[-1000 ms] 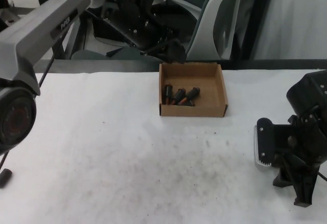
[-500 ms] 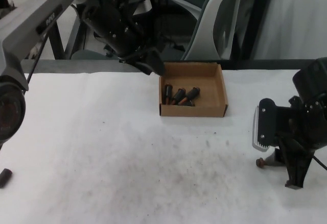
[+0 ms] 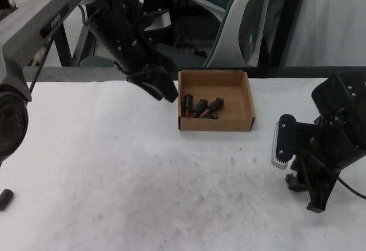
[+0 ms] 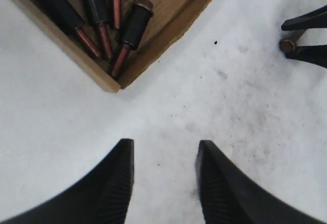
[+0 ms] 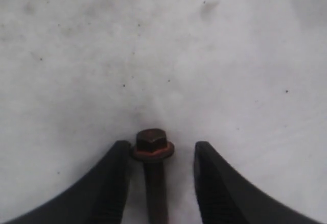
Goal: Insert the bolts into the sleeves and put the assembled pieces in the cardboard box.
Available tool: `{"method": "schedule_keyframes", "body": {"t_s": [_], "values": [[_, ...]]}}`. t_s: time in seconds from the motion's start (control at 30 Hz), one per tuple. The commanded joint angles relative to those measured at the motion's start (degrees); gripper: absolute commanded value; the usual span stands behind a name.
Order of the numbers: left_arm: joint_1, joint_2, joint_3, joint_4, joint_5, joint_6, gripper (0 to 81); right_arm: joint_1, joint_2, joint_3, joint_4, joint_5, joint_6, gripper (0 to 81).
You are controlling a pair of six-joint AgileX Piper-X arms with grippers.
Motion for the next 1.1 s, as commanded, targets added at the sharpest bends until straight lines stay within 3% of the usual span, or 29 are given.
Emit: {"method": "schedule_keyframes", "body": {"t_s": [0.0,0.17,0.23,0.4,0.53,0.77,1.07], "values": [[0.2,-1.8,-0.7,2.6,-2.4,1.3,38.4,-0.2,0.5,-0.4,2.0,-0.6,0.5,39.3],[0.8,-1.9,-0.7,2.6,-4.0,-0.8,38.4,-0.2,0.5,-0.4,2.2,-0.6,2.5,38.9],[1.0,-2.2,-0.7,2.6,-4.0,-1.5,38.4,-0.2,0.5,-0.4,2.2,-0.6,3.9,34.0],[1.3,-3.9,-0.7,2.6,-8.1,-2.7,38.4,-0.3,0.5,-0.4,2.2,-0.6,7.5,0.0],[1.3,-6.2,-0.7,2.6,-10.6,-3.8,38.1,-0.3,0.5,-0.4,2.2,-3.5,13.1,0.2],[1.3,-11.4,-0.7,2.6,-10.0,-7.6,23.8,-0.3,-0.6,-0.4,2.2,-11.3,21.9,0.2],[1.2,-20.8,7.1,2.6,-10.0,-8.8,23.7,-0.3,-6.9,-0.3,4.1,-19.0,28.7,0.2]]}}
